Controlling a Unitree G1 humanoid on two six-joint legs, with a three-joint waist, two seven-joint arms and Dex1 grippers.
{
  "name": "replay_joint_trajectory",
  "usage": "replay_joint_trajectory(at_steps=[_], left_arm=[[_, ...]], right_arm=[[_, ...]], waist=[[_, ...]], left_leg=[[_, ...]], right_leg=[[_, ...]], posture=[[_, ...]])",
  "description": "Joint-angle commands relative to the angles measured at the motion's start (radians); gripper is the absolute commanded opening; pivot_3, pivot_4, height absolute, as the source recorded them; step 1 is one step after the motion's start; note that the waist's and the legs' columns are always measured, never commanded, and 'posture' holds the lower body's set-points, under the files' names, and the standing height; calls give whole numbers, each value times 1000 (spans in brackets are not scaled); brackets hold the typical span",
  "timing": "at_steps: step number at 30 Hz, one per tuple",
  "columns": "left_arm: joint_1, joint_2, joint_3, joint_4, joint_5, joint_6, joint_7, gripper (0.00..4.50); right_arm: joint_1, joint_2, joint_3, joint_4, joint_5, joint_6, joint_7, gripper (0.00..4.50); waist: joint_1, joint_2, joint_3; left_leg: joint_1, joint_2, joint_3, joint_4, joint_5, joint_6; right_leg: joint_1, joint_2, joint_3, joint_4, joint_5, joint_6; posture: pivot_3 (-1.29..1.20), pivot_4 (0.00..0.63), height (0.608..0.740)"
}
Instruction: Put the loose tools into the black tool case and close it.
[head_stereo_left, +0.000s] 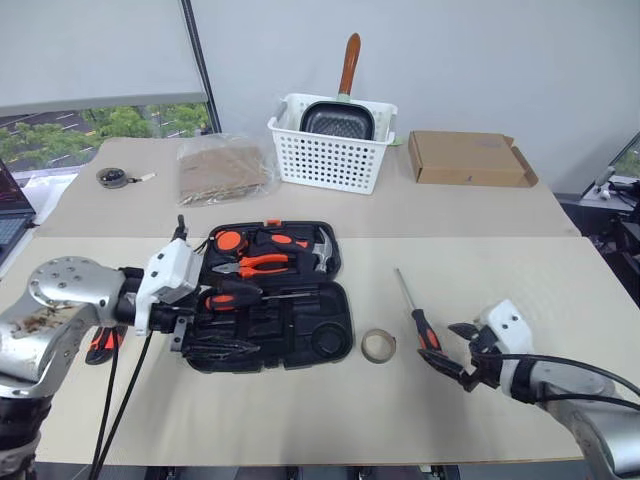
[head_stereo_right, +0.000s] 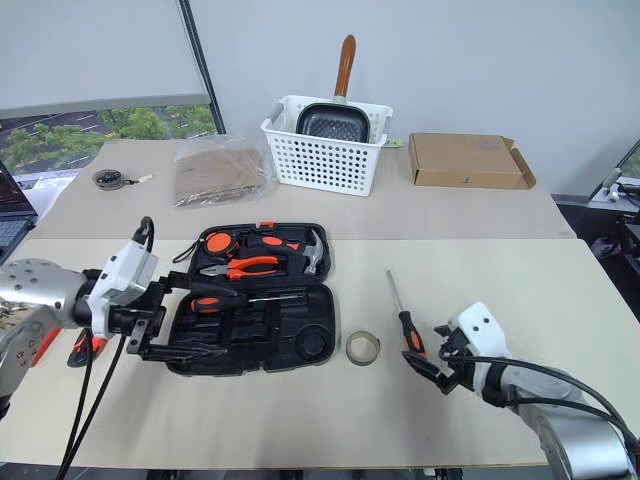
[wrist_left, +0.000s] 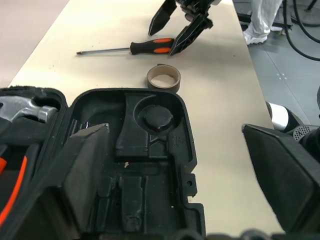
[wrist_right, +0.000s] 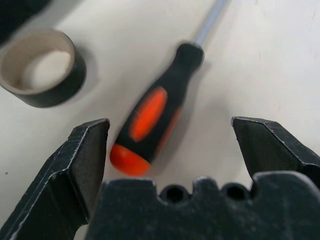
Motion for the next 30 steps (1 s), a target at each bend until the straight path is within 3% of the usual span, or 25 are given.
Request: replay_joint_trajectory(at_steps=[1, 5, 12, 17, 20, 25, 30], left_arm=[[-17, 19, -12, -12, 12, -29, -20, 4383], [-15, 9, -8, -19, 11, -27, -3, 4500], [52, 2, 64, -34, -3, -15, 55, 4500], [138, -11, 146, -50, -21, 6, 122, 4500], [220, -32, 229, -66, -45, 28, 174, 4500], [442, -35, 413, -134, -39, 51, 180, 4500], [580, -44, 583, -170, -65, 72, 166, 4500]], right_arm=[[-51, 27, 22, -29, -23, 65, -77, 4500], [-90, 44, 40, -14, -38, 62, -101, 3452], [-197, 6, 22, 77, -49, -7, -49, 1041], [-378, -39, 72, 228, -53, -96, 76, 1008], [-527, -40, 183, 353, -88, -252, 245, 1008], [-740, 66, 362, 583, -159, -611, 528, 1008], [-884, 136, 462, 762, -210, -765, 711, 1008]], waist=[[-3, 0, 0], [-9, 0, 0], [-18, 0, 1], [-31, -1, 1], [-37, 0, 2], [-50, -2, 3], [-45, -2, 5]], left_leg=[[0, 0, 0, 0, 0, 0], [-1, 0, 0, 0, 3, 5], [-1, 0, 0, -1, 3, 5], [0, 0, 0, -1, 3, 5], [1, 1, 0, -2, 3, 4], [0, 2, -1, -3, 4, 2], [0, 1, 0, -1, 7, -4]], right_leg=[[0, 0, 0, 0, 0, 0], [-1, 0, 0, -1, 2, 3], [0, 1, 0, -1, 2, 3], [-1, 1, 1, -1, 2, 4], [-1, 3, 1, -1, 2, 3], [-1, 5, 0, -1, 1, 2], [-1, 2, 0, -1, 1, 2]], posture=[[0, 150, 700], [0, 150, 700], [0, 150, 700], [0, 150, 700], [0, 150, 700], [0, 150, 700], [0, 150, 700]])
